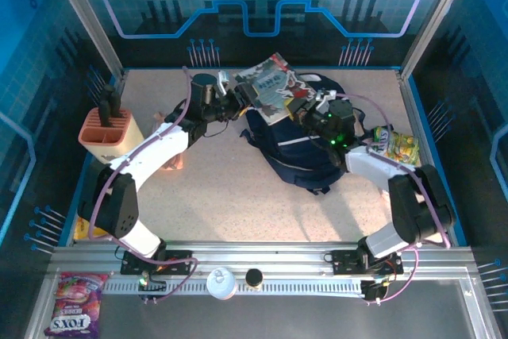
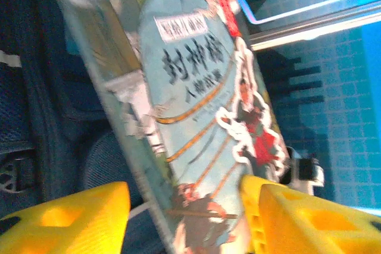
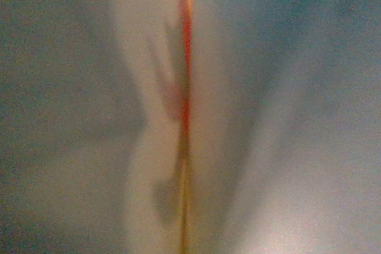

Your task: Pack the student bag

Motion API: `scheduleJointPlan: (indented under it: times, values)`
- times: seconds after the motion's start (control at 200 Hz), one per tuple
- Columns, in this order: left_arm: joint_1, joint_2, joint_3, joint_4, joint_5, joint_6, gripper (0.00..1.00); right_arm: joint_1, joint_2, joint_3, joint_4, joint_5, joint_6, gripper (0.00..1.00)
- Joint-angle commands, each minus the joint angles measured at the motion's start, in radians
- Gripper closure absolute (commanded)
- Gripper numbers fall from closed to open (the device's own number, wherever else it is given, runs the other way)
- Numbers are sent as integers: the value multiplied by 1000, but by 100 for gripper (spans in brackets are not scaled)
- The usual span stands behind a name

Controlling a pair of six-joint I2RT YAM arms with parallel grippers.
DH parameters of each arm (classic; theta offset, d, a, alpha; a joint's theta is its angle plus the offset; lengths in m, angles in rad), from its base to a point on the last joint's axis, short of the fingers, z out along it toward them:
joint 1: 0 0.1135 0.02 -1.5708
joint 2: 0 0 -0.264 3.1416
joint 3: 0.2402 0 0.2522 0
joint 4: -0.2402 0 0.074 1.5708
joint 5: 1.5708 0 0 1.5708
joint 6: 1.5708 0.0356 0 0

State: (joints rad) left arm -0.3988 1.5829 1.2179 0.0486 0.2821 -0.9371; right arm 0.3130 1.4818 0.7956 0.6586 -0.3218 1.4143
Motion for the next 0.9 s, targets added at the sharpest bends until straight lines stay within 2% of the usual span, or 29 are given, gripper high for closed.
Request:
scheduleJointPlan:
  times: [0.0,0.125,0.355,0.575,0.76,0.895]
  values:
    - [-24,-14,43,-156,-81,216,36,-70,-118,-32,-129,5,-154,100]
    - [-68,7,79,-219,-131,343,28,-149,-242,-51,-330,41,-276,100]
    - [-236,131,232,-368,-248,640,13,-301,-455,-29,-713,140,-459,100]
    - [-356,311,422,-509,-287,833,11,-443,-567,-1,-931,177,-547,100]
    - [-429,458,588,-634,-315,975,11,-524,-613,5,-1011,174,-582,100]
    - [-467,543,680,-702,-327,1080,17,-549,-622,7,-1037,160,-589,100]
